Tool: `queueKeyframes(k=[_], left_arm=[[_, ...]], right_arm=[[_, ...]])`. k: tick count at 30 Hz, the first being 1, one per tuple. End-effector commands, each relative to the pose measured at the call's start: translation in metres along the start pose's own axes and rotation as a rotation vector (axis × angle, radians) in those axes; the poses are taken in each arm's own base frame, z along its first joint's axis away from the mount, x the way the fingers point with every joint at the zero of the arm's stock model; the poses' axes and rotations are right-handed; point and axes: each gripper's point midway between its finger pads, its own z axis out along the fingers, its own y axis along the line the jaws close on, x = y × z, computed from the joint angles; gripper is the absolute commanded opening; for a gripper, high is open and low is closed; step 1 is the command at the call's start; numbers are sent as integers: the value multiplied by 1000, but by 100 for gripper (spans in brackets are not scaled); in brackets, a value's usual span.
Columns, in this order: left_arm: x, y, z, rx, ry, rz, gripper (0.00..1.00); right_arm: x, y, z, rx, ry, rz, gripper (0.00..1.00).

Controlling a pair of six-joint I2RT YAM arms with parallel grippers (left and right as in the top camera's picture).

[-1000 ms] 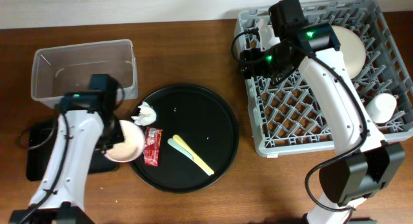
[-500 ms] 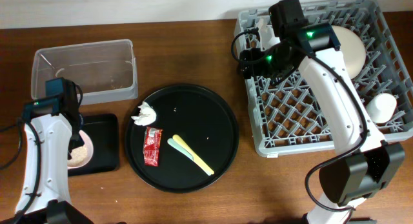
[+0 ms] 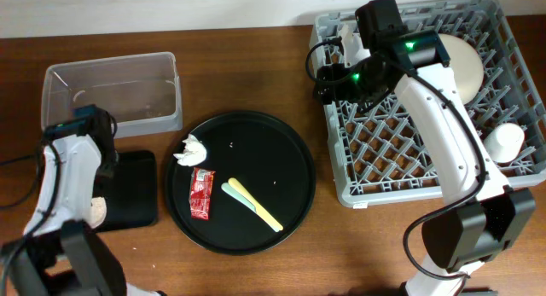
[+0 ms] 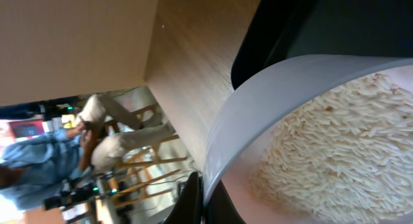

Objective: Sort waste into correct bins and load items into the dishwasher rack
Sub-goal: 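Tilt the bowl with the left gripper to pour rice onto the small tray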

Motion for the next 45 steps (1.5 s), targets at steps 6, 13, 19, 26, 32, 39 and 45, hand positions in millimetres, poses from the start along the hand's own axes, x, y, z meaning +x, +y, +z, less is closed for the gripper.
queueKeyframes(k=[6, 13, 19, 26, 32, 39, 45], left_arm=[[-24, 20, -6, -236, -108, -17, 1], [-35, 7, -24, -273, -188, 31, 1], [-39, -17, -31, -323, -217, 150, 1], [-46, -21, -51, -399, -296, 207, 1], [-44, -18, -57, -430, -305, 254, 1], [-42, -16, -58, -438, -302, 265, 1], [-44, -22, -69, -453, -342, 284, 1]], right_arm=[[-4, 2, -2, 1, -14, -7, 81], [-7, 3, -2, -1, -26, -10, 81], [-6, 3, -2, -1, -24, -10, 81], [-7, 3, -2, -1, -27, -10, 81], [-7, 3, -2, -1, -26, -10, 81], [-7, 3, -2, -1, -27, -10, 81], [-7, 3, -2, -2, -29, -11, 81]])
